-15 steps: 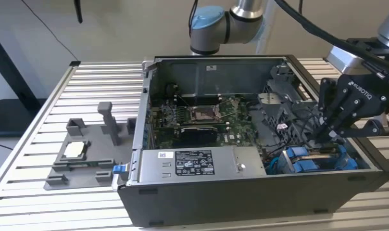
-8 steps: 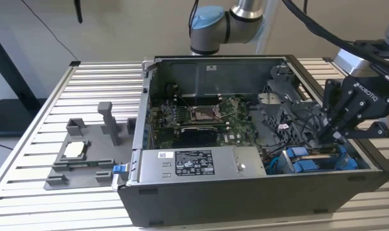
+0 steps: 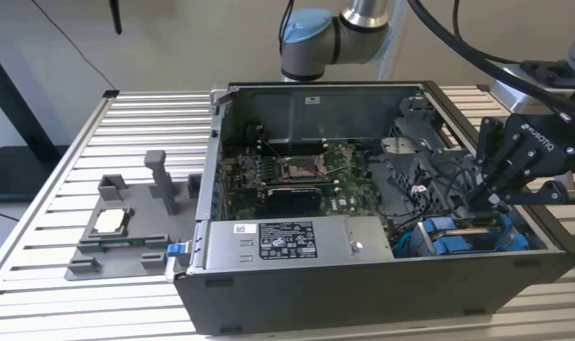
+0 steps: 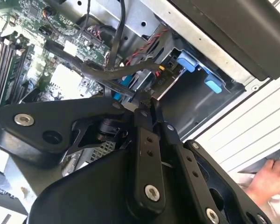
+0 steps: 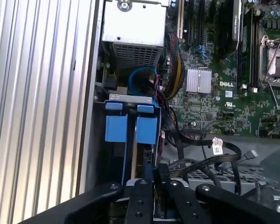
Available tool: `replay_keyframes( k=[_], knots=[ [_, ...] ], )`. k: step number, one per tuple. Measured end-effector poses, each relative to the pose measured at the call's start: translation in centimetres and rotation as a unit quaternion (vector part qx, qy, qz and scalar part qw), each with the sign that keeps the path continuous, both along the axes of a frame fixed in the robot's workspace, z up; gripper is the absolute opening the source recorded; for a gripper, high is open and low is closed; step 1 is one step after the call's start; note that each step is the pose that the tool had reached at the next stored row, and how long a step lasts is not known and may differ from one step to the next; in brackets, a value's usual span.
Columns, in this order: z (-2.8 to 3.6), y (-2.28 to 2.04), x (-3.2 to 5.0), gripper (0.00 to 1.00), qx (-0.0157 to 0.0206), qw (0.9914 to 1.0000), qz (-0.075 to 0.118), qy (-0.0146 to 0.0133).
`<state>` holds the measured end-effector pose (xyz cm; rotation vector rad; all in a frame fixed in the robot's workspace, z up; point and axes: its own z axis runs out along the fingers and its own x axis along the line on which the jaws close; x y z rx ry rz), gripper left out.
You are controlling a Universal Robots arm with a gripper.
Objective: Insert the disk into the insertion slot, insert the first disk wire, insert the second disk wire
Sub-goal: 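Insert the second disk wire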
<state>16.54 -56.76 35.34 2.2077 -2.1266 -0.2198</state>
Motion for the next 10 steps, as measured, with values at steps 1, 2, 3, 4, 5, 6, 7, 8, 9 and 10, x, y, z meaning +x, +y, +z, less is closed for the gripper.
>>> replay_keyframes(
  k=[1, 2, 3, 4, 5, 6, 7, 8, 9, 10],
  knots=[
    [-0.03, 0.0, 0.0, 0.16, 0.0, 0.99999, -0.005, 0.0001],
    [-0.04, 0.0, 0.0, 0.16, 0.0, 0.99995, -0.01, 0.0003],
    [-0.04, 0.0, 0.0, 0.16, 0.0, 0.99991, -0.013, 0.0005],
    [-0.04, 0.0, 0.0, 0.16, -0.0001, 0.99991, -0.013, 0.0006],
    [-0.05, 0.0, 0.0, 0.16, 0.0, 0.99991, -0.013, 0.0007],
    [-0.05, -0.01, 0.0, 0.16, 0.0, 0.99991, -0.013, 0.0008],
    [-0.05, -0.01, 0.0, 0.16, 0.0, 0.99991, -0.013, 0.0008],
    [-0.06, -0.01, 0.0, 0.16, 0.0, 0.99991, -0.014, 0.0009],
    [-0.08, -0.01, 0.0, 0.16, 0.0, 0.99989, -0.015, 0.0009],
    [-0.1, -0.01, 0.0, 0.16, 0.0, 0.99987, -0.016, 0.001]
  ],
)
